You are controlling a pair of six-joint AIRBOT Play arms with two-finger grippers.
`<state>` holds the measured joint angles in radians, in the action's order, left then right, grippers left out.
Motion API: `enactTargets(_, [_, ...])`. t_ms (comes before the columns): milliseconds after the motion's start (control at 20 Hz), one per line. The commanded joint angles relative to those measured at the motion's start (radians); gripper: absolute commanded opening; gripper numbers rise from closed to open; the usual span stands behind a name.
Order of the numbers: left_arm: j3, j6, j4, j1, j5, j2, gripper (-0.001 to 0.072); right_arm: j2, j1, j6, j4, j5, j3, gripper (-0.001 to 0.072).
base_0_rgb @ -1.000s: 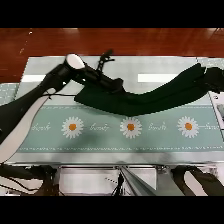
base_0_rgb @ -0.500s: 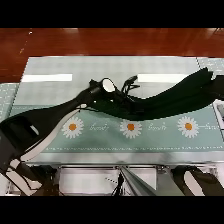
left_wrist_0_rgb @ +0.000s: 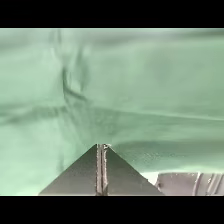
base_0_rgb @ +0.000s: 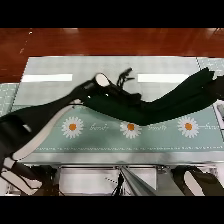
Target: Fold the shirts.
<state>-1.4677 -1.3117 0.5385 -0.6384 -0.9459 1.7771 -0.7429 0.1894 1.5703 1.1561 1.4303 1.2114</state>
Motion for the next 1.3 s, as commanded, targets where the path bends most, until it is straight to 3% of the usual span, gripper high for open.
enactTargets(0, [0.000, 0.015, 0.145, 0.119, -0.028, -0.180, 0.0019, -0.037, -0.068, -0.014, 0.007, -0.072, 0.000, 0.0022])
enactTargets(250, [0.000, -0.053, 0.377, 0.330, -0.121, -0.510, 0.0020, -0.239, -0.332, 0.038, 0.006, -0.321, 0.000, 0.0022])
enactTargets(600, [0.000, -0.056, 0.416, 0.633, -0.352, -0.817, 0.0020, -0.632, -0.649, 0.068, -0.036, -0.665, 0.000, 0.0023])
enactTargets(1000, [0.000, -0.082, 0.457, 0.684, -0.429, -0.914, 0.0021, -0.790, -0.787, 0.068, -0.312, -0.954, 0.000, 0.0024])
enactTargets(1050, [0.000, -0.081, 0.457, 0.684, -0.429, -0.913, 0.0021, -0.800, -0.802, 0.068, -0.335, -0.976, 0.000, 0.0041])
enactTargets(1150, [0.000, -0.081, 0.457, 0.684, -0.429, -0.911, 0.0021, -0.811, -0.831, 0.066, -0.370, -1.024, 0.000, 0.0343])
enactTargets(1200, [0.000, -0.081, 0.457, 0.684, -0.429, -0.909, 0.0020, -0.807, -0.837, 0.048, -0.370, -1.027, 0.000, 0.0409])
enactTargets(1250, [0.000, -0.081, 0.457, 0.684, -0.428, -0.909, 0.0021, -0.795, -0.832, 0.014, -0.366, -0.999, 0.000, 0.0429])
